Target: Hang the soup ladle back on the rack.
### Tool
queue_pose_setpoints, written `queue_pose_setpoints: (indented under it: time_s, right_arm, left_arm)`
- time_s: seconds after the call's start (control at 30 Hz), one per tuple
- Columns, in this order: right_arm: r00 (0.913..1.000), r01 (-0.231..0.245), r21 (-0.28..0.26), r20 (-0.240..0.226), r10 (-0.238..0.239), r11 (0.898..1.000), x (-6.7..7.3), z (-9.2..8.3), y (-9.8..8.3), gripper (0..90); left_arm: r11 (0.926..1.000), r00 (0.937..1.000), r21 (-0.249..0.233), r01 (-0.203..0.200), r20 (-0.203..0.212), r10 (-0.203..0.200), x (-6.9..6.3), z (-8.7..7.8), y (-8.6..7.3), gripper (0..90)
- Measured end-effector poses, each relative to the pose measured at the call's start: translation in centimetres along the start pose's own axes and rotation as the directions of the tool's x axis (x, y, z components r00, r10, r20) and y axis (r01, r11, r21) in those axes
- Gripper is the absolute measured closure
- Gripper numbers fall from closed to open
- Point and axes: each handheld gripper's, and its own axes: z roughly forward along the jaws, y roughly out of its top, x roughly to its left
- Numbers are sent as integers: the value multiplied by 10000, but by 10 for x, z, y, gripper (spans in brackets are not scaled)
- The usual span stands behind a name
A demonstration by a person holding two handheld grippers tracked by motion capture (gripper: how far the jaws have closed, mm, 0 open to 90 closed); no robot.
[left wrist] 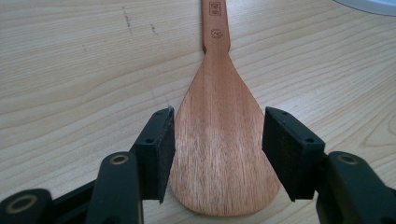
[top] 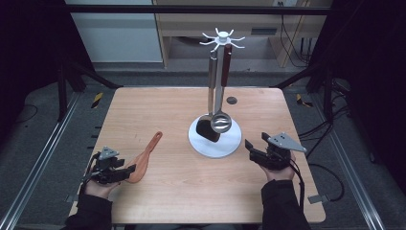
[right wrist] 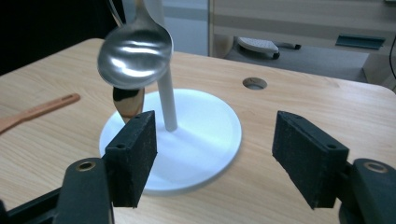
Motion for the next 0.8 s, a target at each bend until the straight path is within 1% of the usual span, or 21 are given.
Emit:
queue_pose_setpoints:
  time_s: [0.1, 0.17, 0.33, 0.47, 0.6, 0.67, 0.8]
  right_arm:
    - [10000, 65, 266, -4, -65, 9996, -1, -2, -8, 306]
    - [9998, 194, 429, 3, -195, 9989, -1, -3, -13, 307]
    - [9989, 406, 879, -261, -384, 9953, 1, -5, -23, 306]
    - [9978, 587, 1044, -355, -552, 9928, 1, -8, -29, 308]
    - [9983, 499, 1210, -367, -458, 9914, -2, -13, -33, 320]
    - [9982, 520, 1318, -359, -477, 9899, -4, -15, -36, 324]
    - [9979, 548, 1517, -415, -490, 9869, -6, -20, -41, 330]
  left_arm:
    - [10000, 10000, -10, -28, 26, 28, 0, 0, 1, 440]
    - [10000, 10000, -32, -4, 48, 5, -1, -1, 1, 440]
    - [9999, 9999, -104, -86, 90, 87, -3, -2, 3, 432]
    - [9998, 9997, -139, -173, 150, 175, -5, -3, 6, 419]
    - [9995, 9992, -161, -262, 292, 267, -8, -5, 12, 412]
    - [9992, 9988, -175, -372, 327, 378, -9, -5, 15, 410]
    - [9988, 9981, -196, -445, 417, 453, -12, -5, 22, 407]
